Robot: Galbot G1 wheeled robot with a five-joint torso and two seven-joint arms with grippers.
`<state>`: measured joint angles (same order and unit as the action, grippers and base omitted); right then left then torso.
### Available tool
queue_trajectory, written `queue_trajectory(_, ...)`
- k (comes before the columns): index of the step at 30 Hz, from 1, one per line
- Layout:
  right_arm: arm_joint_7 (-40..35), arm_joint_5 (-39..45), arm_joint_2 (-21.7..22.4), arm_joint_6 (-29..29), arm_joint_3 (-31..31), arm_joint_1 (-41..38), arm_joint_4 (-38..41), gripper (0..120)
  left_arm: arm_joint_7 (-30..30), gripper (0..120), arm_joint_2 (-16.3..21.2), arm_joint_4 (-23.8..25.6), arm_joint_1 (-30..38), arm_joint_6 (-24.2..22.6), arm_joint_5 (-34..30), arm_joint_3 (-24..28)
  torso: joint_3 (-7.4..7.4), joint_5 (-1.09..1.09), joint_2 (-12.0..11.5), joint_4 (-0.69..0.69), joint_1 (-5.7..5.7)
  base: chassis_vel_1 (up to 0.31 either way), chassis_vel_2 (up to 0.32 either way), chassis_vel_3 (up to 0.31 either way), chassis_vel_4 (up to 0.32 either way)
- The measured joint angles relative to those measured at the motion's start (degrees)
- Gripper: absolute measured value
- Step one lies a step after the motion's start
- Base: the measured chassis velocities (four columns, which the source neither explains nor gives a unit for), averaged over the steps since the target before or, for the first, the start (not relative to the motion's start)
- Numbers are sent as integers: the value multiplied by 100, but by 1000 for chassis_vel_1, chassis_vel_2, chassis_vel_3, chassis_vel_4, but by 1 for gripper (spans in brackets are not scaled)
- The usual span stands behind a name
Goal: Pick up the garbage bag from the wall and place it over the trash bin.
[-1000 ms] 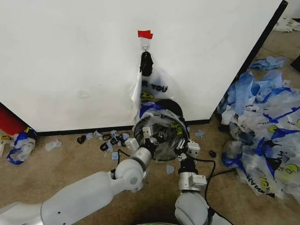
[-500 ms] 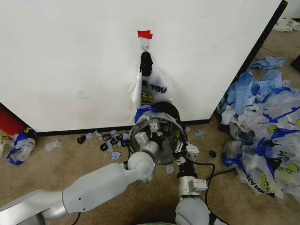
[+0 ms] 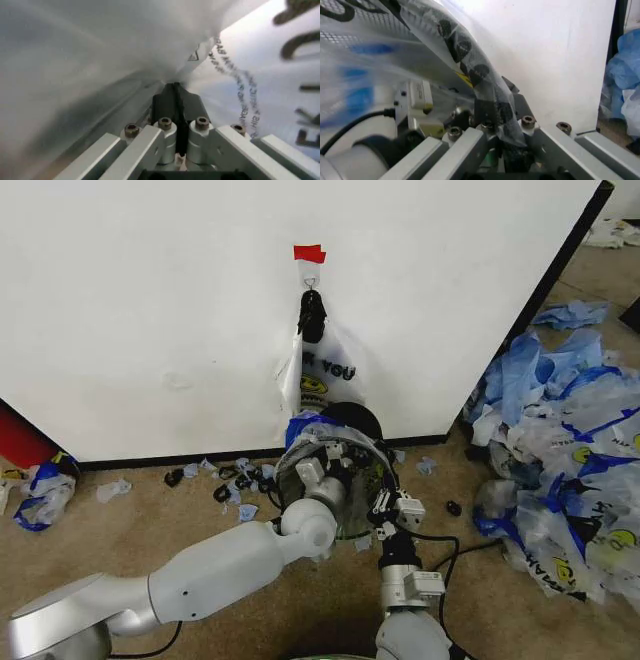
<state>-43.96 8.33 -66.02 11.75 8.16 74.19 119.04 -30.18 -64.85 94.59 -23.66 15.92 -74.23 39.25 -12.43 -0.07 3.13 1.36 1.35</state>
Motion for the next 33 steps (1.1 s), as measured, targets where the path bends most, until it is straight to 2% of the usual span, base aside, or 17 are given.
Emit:
queue_trajectory(7,27,-21,2,14,-3,46,2,0,-29,0,78,39,-83,1,48,87,0,-1,0,-1,0,0,0,0,0)
queue_trajectory(16,105,-42,-35,44,32,104,-5,0,-127,0,-16,-66,290,12,-51,-87,0,0,0,0,0,0,0,0,0)
queue_trajectory(22,112,-63,-53,52,67,115,-33,0,-164,0,-6,-76,261,36,-27,-87,0,0,0,0,0,0,0,0,0)
queue_trajectory(33,116,-25,3,49,45,34,-41,0,-173,0,296,91,-19,38,76,94,0,0,0,-1,0,0,0,0,0)
